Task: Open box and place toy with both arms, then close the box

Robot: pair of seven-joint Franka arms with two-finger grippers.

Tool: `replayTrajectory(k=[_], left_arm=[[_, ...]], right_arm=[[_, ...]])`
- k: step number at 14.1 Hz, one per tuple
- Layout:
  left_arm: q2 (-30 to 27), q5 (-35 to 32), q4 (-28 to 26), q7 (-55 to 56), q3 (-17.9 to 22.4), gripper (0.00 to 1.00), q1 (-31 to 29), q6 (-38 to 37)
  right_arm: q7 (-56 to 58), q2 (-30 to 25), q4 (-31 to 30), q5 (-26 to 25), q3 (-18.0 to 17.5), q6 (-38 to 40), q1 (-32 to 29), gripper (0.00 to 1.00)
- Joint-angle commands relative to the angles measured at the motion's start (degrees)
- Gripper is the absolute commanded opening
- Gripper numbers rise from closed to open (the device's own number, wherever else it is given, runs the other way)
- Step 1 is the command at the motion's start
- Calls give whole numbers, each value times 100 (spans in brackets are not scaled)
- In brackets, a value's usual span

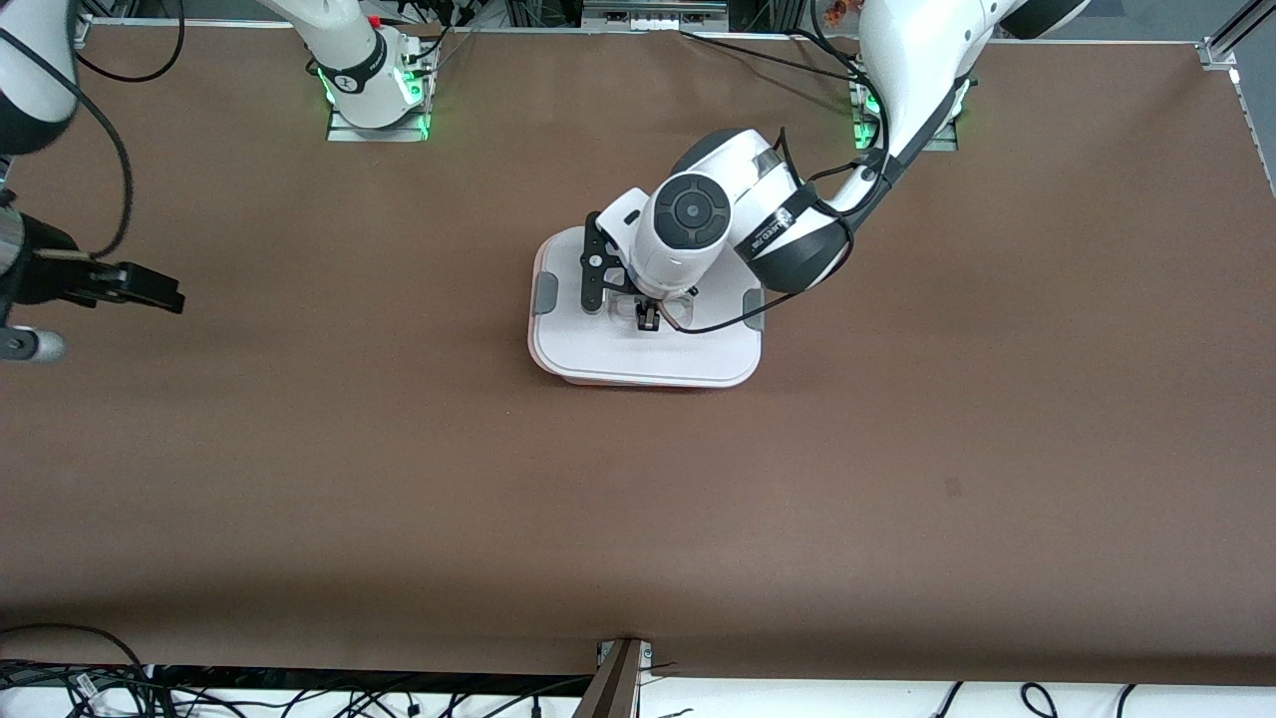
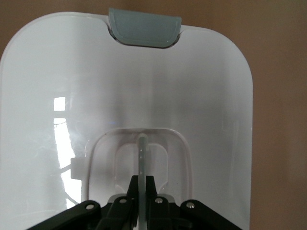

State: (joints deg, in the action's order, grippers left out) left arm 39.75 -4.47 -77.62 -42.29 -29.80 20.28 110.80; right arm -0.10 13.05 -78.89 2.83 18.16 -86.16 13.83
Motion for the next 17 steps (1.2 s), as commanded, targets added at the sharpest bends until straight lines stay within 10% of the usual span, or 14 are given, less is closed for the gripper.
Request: replayTrajectory(k=[1,7,17], left_arm=[[42,-106,115,257,27,0,195,-5],[252,-379,124,239,36,0,301,188],[200,-423,151,266,132,0,266,355]], right_arm=[[-33,-688,-574,-2,-313,-121,-249,100],[19,-1165,-1093,-423,-1077,-59,-592,100],[54,-813,-751,-423,-1087,-77,-565,100]])
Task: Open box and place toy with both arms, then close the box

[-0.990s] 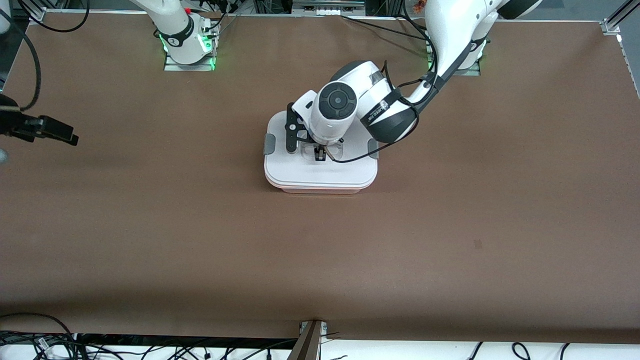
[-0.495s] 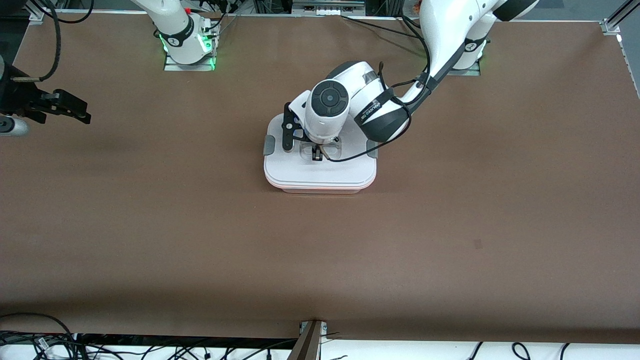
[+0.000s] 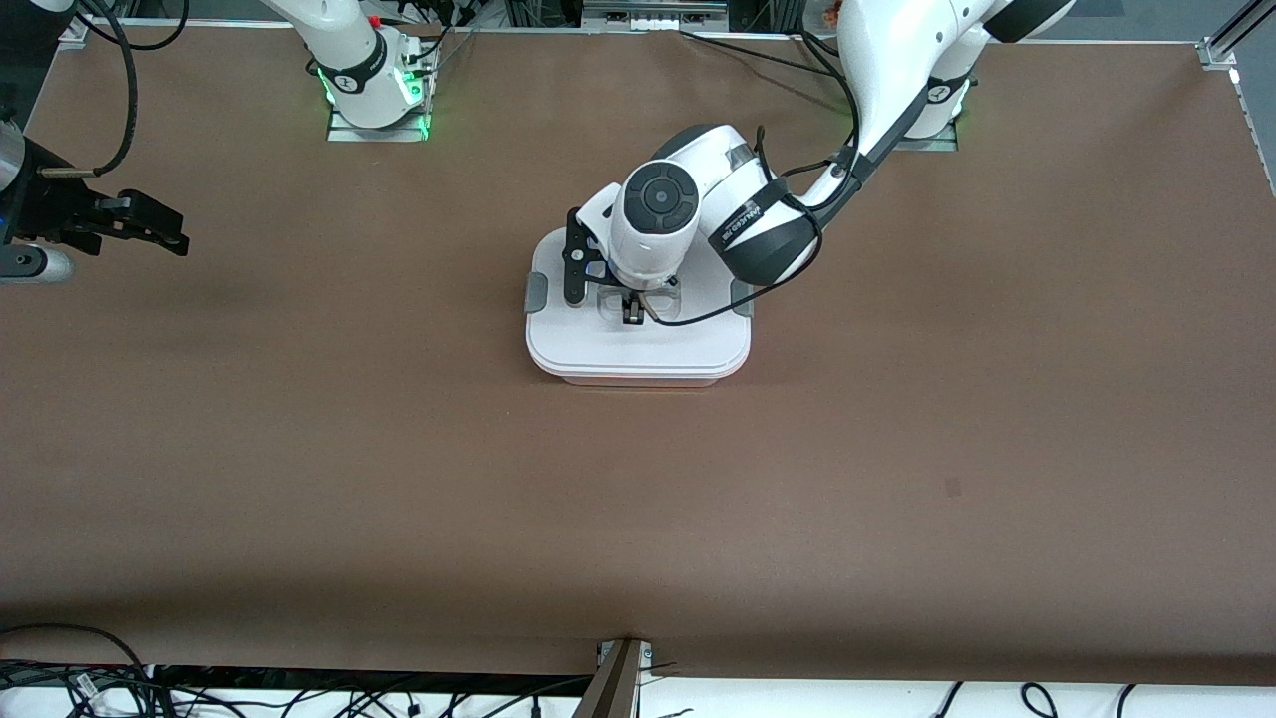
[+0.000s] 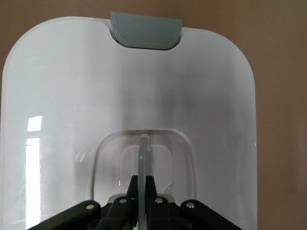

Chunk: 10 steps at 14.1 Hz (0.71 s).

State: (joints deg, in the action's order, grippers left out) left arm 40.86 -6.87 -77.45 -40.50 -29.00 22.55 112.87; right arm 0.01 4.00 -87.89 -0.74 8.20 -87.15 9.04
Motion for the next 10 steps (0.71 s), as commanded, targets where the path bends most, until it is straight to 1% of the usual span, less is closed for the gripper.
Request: replayTrajectory(k=[1,6,7,8,10], left_arm=[[97,-183,134,86,52,0,39,147],[89,-200,82,86,61,0,57,139],[71,-200,64,113,61,23,57,104],[19,-244,64,139,78,99,57,77],[-226,-394,72,130,61,100,-22,-176]], right_arm=[[43,92,150,-75,-90,5,-86,100],[35,180,281,-66,-90,14,-69,100],[43,180,281,-66,-90,14,-69,100],[43,180,281,-66,-90,31,-69,100],[35,180,281,-66,-90,31,-78,100]])
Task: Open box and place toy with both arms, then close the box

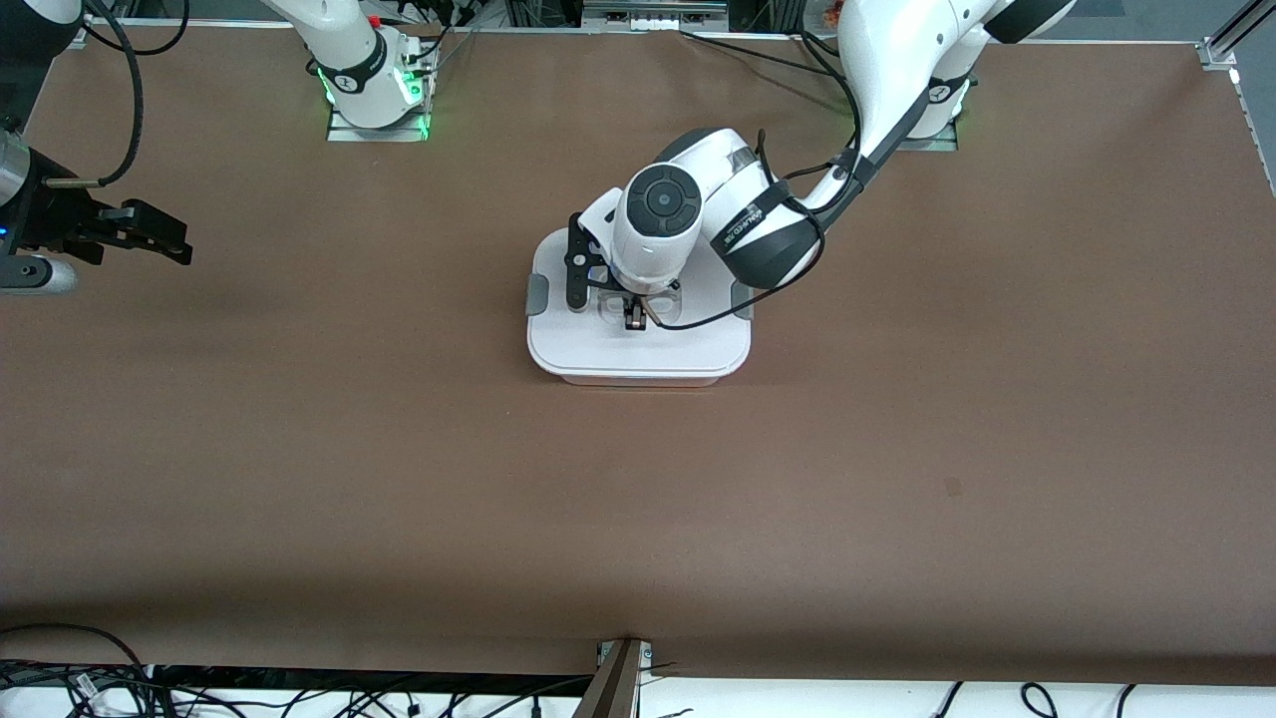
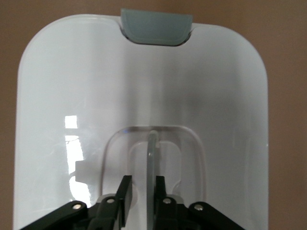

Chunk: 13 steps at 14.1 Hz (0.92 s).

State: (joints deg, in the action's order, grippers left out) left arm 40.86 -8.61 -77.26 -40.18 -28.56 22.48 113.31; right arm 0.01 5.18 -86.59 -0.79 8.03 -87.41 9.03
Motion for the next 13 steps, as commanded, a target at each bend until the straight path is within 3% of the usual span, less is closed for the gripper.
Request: replayTrajectory(k=[1,5,8,13], left_arm=[[-358,-203,88,116,26,100,-50,-396],[-948,-115,115,1394,17,100,-226,-1117],[-1456,62,124,2162,-19,100,-718,-1599],[-2134,35,141,2269,26,100,-1981,-2312]], right_arm=[[34,62,151,-61,-73,58,-68,100],[34,62,151,-61,-73,49,-68,100],[34,62,151,-61,-73,49,-68,100],[34,62,151,-61,-73,40,-68,100]])
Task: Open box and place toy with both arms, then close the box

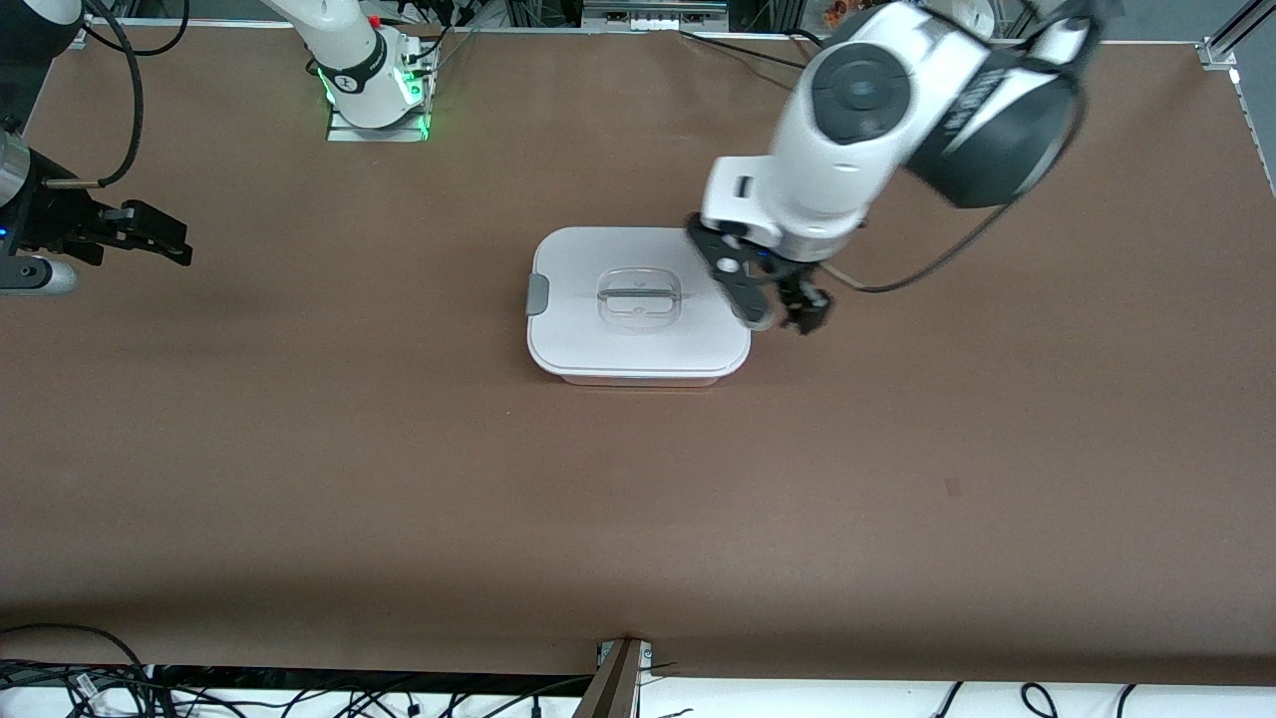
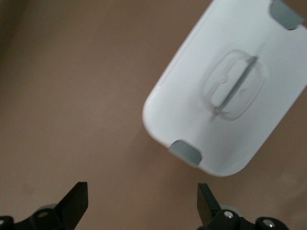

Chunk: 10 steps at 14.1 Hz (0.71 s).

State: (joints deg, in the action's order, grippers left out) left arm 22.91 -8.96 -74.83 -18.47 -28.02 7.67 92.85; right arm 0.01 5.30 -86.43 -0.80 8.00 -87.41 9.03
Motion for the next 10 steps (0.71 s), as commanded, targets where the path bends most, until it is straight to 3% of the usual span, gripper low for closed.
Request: replayTrajectory(k=[1,2,5,7,10], left_arm=[[-452,87,-102,290,-28,100,-791,-311],[-488,105,-93,631,-19,100,-959,-338],[-1015,114,-478,1739,734,100,-795,-320],[-1401,131,-1013,2005,1507,100,-373,-294],[-2261,131,-2049,2023,1949,100,-337,108]], right_arm=[[43,50,135,-52,-70,31,-68,100],[34,50,135,-61,-70,40,-77,100],[34,50,135,-52,-70,31,-77,100],[34,50,135,-52,-70,31,-77,100],[34,50,135,-61,-70,31,-77,100]])
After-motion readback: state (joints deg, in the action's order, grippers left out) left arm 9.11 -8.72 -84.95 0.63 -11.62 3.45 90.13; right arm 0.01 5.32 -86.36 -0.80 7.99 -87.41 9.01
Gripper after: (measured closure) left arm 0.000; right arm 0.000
